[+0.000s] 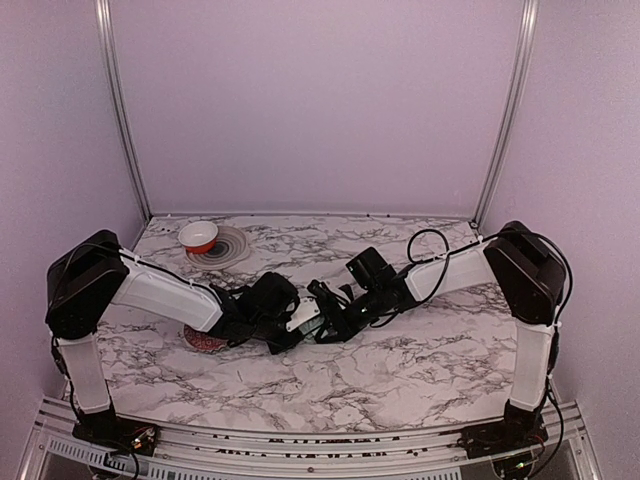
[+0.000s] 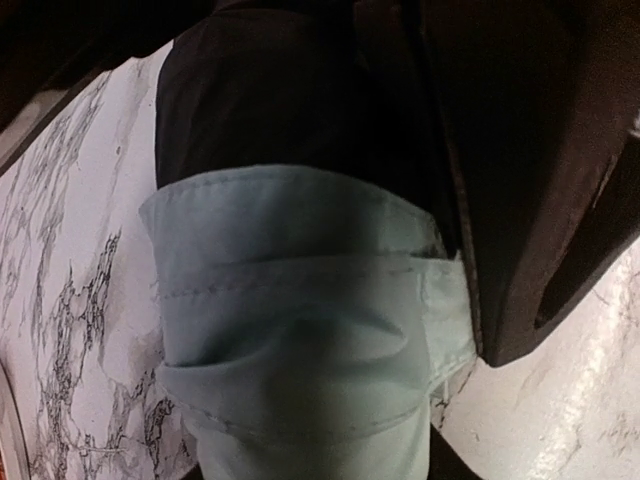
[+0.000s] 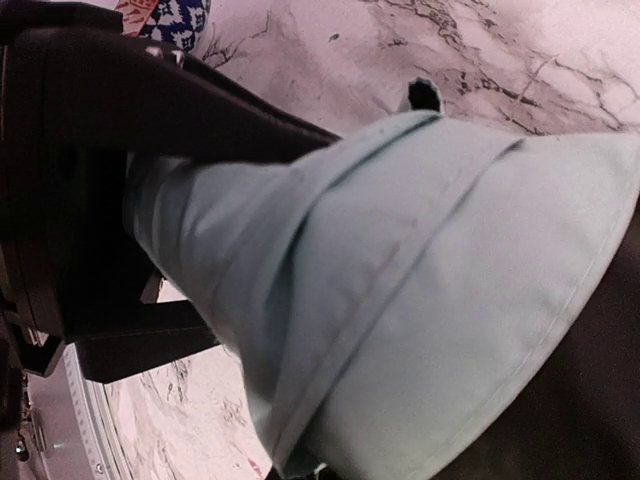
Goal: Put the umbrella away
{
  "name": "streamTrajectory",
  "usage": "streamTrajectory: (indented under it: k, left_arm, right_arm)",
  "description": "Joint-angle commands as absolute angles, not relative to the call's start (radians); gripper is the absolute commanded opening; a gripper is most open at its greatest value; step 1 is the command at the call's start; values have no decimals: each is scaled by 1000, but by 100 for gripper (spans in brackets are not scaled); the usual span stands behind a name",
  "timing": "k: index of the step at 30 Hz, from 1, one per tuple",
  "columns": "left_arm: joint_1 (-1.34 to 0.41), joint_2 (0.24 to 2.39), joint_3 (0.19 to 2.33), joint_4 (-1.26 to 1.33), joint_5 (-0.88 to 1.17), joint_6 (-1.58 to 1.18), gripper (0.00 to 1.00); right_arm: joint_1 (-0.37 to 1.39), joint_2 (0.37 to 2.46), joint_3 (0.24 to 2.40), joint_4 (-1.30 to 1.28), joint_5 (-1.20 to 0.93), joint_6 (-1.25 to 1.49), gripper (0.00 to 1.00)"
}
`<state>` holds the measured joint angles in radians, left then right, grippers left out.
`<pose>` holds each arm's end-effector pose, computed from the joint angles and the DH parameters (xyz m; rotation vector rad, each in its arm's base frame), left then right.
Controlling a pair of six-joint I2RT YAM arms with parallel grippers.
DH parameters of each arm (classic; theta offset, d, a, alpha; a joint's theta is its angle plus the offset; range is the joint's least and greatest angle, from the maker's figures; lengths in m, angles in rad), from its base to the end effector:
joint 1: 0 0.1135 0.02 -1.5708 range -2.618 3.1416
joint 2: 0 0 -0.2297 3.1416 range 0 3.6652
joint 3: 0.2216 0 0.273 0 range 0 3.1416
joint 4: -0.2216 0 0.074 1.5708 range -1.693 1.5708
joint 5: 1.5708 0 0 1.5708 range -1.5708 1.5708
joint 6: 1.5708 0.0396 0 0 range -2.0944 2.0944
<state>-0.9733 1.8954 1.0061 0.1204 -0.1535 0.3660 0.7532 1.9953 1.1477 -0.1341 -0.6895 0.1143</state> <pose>0.2238 -0.3181 0.0835 1.3870 1.8743 -0.1244 0.2701 0.2878 0.0759 -1.1037 2.4197 1.1986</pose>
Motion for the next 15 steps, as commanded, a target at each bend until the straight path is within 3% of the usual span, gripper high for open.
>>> streamTrajectory:
  k: [1,5,10,15]
  left_arm:
    - [-970,1952,1020,8,-58,332,31]
    - [-934,1949,1013,9,7,268,0]
    - [-845,1940,1014,22,133,91,0]
    - [-753,1921,959,196,254,-153,0]
  right_arm:
    - [751,1991,1175,-107,-683,129,0]
    - [751,1980,1190,-148,-675,110,0]
    - [750,1896,1208,-226,-661,93,0]
    - [767,1781,1196,-255,-674,109,0]
